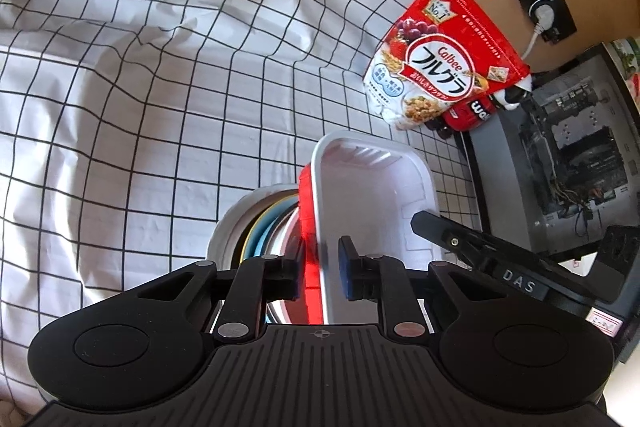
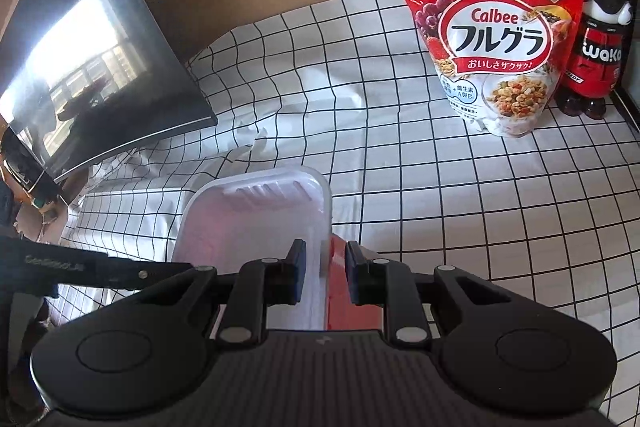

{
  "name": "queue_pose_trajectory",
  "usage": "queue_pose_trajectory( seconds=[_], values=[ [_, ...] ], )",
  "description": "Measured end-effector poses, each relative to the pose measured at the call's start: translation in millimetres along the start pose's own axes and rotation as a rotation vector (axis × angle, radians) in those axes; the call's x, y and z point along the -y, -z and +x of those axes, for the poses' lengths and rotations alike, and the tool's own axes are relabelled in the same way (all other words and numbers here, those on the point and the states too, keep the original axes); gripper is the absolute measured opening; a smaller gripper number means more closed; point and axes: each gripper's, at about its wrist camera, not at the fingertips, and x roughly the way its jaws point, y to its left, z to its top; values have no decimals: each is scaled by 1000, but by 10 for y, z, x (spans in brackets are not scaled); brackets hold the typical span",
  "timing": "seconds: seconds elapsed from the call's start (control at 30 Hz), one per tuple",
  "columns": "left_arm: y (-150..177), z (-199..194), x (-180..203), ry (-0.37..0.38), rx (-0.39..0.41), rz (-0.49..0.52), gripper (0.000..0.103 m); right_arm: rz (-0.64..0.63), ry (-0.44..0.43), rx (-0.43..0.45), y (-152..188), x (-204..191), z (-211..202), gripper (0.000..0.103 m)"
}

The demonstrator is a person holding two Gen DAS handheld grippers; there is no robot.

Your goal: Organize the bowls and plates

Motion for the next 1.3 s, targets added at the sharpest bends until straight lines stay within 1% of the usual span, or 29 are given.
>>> queue_pose_trajectory(
  seconds=[0.17,0.33,0.47,0.9,1.13,1.2,1.3],
  values=[
    [9,-48,-14,10,16,-10,19,2,-5,1,5,9,-13,20],
    [-12,41,33,18,1,-7,18,-3,-12,5,11,-29,-27,20],
    [-20,78,64,17,-1,3,18,-4,0,11,3,-44,-34,21],
    [-2,127,32,28,-18,-11,18,1,8,10,30,-44,-40,21],
    [35,-51,-21,53,20,-11,19,19,24,30,59,-13,-137,21],
    [67,-132,-46,51,47,-8,19,26,41,36,94,-13,-195,21],
    [142,-289,-58,67,115,17,19,41,79,58,172,-46,-310,21]
  ],
)
